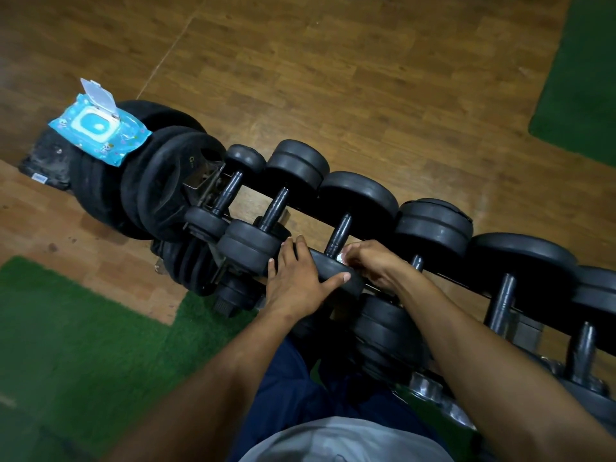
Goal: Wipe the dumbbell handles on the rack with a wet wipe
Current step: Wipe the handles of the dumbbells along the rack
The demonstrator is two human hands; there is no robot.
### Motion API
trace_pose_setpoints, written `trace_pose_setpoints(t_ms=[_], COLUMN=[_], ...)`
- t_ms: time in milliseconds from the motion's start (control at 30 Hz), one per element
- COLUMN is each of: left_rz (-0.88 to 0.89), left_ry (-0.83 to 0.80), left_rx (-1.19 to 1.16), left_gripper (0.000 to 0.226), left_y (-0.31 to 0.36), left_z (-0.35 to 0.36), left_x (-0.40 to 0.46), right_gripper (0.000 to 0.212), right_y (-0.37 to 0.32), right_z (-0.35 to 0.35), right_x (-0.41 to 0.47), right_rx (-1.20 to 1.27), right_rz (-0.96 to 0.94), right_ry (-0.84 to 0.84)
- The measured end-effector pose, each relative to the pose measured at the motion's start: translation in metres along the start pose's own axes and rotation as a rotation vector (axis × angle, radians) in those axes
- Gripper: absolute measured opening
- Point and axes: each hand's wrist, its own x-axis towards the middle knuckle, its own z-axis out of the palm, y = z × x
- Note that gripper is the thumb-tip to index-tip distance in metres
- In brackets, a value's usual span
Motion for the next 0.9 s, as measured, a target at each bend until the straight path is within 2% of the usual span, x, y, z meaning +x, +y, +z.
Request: trace_pose_setpoints(t_ms=[100, 200, 267, 433, 667, 733, 900], left_rz=[-0.006, -0.009, -0.011, -0.015, -0.006, -0.001, 0.037], left_ry=[-0.012, -0.011, -0.014, -0.019, -0.016, -0.013, 0.015], left_rx=[0.003, -0.001, -0.003, -0.008, -0.007, -0.011, -0.031], left_gripper=[0.127, 0.127, 0.127, 0.125, 0.125, 0.125, 0.119], left_y=[0.000, 0.001, 0.001, 0.003, 0.002, 0.002, -0.002], left_z=[0.000, -0.001, -0.001, -0.003, -0.003, -0.003, -0.002], left_x=[0.000, 0.000, -0.001, -0.002, -0.002, -0.002, -0.003], right_gripper=[0.022, 0.018, 0.017, 0.020, 0.011, 0.009, 0.010], right_y=[-0.008, -0.012, -0.013, -0.006, -0.001, -0.001, 0.001], right_z=[0.004, 0.006, 0.007, 0.006, 0.006, 0.006, 0.002], right_x=[0.003, 0.007, 0.007, 0.001, -0.025, -0.032, -0.052], right_rx=[0.185, 0.450, 0.519, 0.381, 0.126, 0.129, 0.155], right_rz=[-0.026, -0.121, -0.192, -0.292, -0.276, -0.284, -0.298], right_ry=[0.131, 0.295, 0.356, 0.352, 0.100, 0.109, 0.252])
